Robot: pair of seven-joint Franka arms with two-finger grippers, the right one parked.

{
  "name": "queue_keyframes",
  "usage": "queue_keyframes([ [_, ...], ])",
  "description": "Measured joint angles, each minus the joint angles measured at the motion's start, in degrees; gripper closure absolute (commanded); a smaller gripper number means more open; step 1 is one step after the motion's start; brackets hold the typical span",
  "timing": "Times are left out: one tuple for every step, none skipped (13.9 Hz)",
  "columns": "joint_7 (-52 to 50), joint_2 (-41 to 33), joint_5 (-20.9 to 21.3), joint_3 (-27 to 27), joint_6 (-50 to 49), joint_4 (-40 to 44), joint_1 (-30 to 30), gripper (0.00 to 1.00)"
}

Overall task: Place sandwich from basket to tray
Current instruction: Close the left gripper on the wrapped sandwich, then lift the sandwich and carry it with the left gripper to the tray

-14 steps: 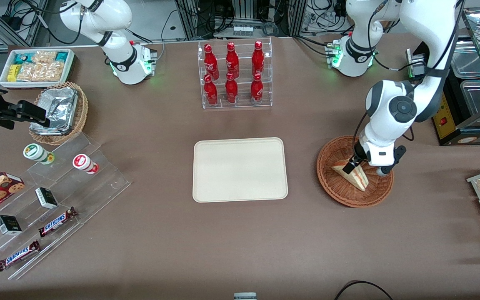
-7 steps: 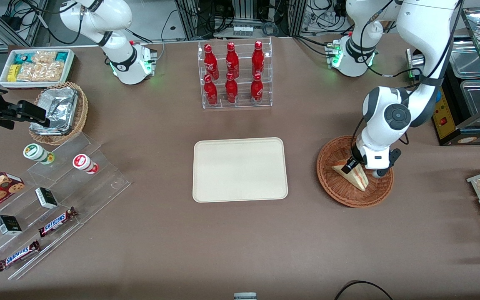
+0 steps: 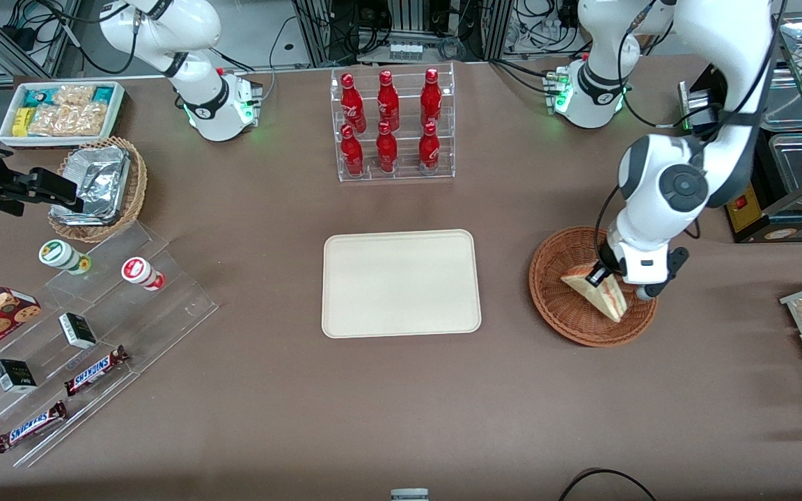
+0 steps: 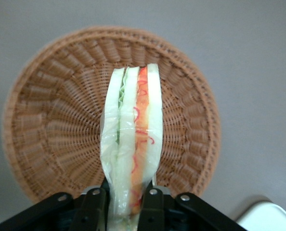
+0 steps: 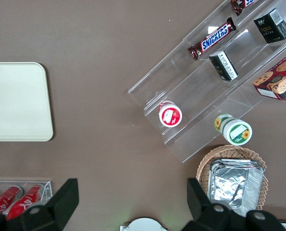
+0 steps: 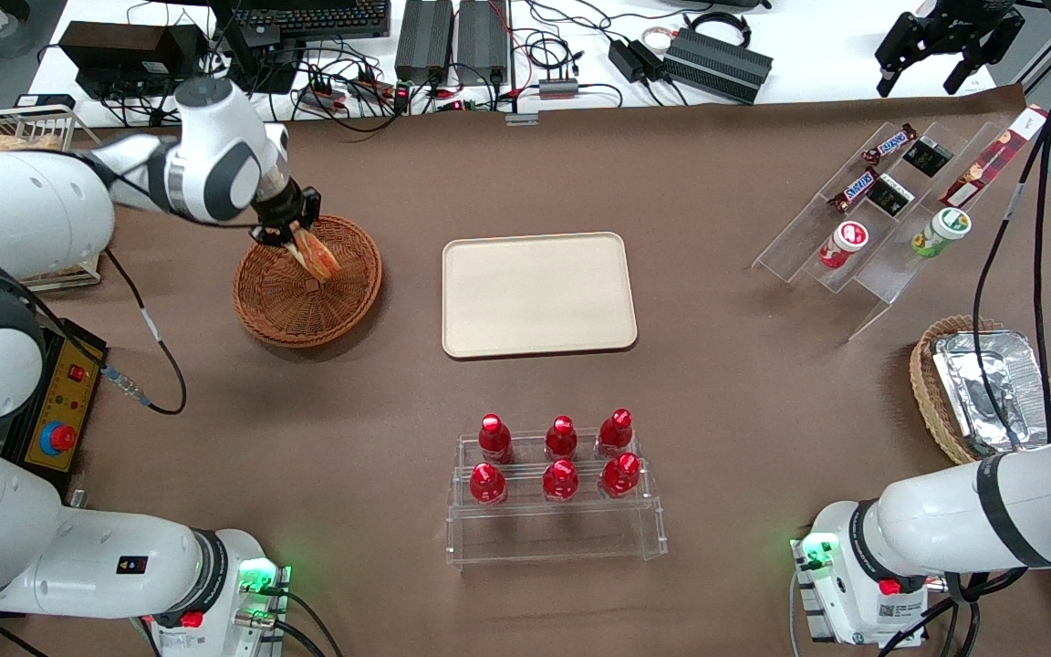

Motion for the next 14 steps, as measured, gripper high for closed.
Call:
queue_keyframes([
  [0.08,-0.55,0.15,-0.28,-3.87,3.16,-0.05,1.00],
  [0.18,-0.82,0.23,-0.85,-6.75,6.29,-0.12,1.00],
  [0.19,-0.84,0.26,-1.48,-8.75,9.23,-0.54,1.00],
  [0.21,-0.69,0.26,-1.89,-10.26,11.77,-1.50,1.00],
  [0.21,-0.34,0.26,-2.11,-11.98,14.09,-3.17,1.00],
  [0.20,0.31,0.27,-2.26,-13.75,16.10,-5.35,1.00],
  [0.20,1.21,0.27,-2.38,-14.89,17.74,-7.80,1.00],
  [0.17,2.28,0.29,-2.44,-15.26,19.01,-10.40,1.00],
  [0.09,3.50,0.51,-2.47,-15.29,19.92,-13.02,1.00],
  [0.02,4.85,1.45,-2.51,-15.28,20.68,-15.42,1.00],
  [-0.16,6.48,2.69,-2.55,-15.27,21.77,-17.70,1.00],
  [-0.18,8.29,3.31,-2.55,-15.28,23.09,-19.61,1.00],
  [-0.19,10.46,3.76,-2.54,-15.24,24.42,-21.26,1.00],
  [-0.19,13.07,4.21,-2.52,-15.06,25.98,-22.84,1.00],
])
